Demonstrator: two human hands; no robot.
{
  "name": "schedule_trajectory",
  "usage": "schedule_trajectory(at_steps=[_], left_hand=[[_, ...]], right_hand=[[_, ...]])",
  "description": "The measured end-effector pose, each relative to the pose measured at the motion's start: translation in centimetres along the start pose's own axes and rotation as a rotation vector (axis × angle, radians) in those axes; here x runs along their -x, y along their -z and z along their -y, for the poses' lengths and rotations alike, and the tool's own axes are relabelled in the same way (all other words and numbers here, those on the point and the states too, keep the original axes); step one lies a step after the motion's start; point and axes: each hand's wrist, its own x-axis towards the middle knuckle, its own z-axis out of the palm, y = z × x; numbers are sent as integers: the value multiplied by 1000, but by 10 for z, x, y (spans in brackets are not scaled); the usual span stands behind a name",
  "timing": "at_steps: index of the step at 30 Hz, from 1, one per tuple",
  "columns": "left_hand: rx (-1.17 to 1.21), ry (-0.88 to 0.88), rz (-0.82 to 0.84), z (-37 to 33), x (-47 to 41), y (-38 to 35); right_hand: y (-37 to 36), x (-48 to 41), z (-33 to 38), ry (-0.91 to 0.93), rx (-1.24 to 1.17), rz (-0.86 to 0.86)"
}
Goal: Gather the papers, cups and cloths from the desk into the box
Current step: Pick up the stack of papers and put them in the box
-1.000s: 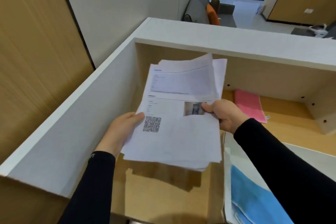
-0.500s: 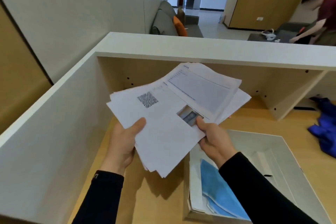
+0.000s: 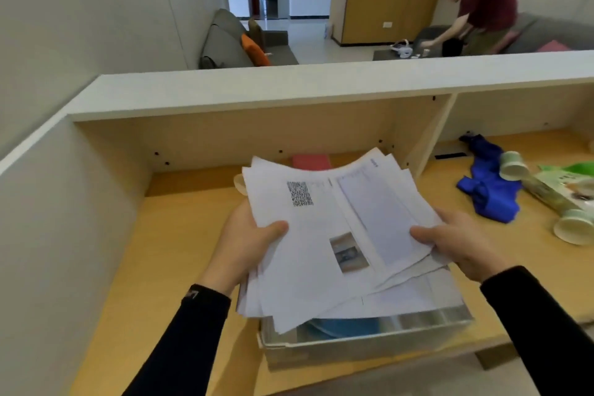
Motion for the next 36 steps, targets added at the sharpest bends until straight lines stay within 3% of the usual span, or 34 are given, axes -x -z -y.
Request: schedule_trajectory(at_steps=[5, 12, 19, 22, 27, 31, 36], left_hand=[[-368, 61, 52, 10, 2, -51], [-830, 233, 70, 24, 8, -66], [-1088, 377, 245, 43, 17, -79], [-1157, 400, 171, 39, 19, -82], [-1092, 72, -172, 6, 12, -73], [-717, 87, -177, -5, 0, -60], [-586, 101, -182, 3, -22, -41]], right_hand=[[2, 1, -12, 53, 337, -1], [1, -15, -24, 40, 585, 12], [-23, -25, -47, 36, 951, 227], [-20, -27, -37, -2, 886, 276], [-7, -24, 6, 235, 600, 80], [-26, -31, 38, 407, 445, 133], [-67, -50, 54, 474, 495, 210]])
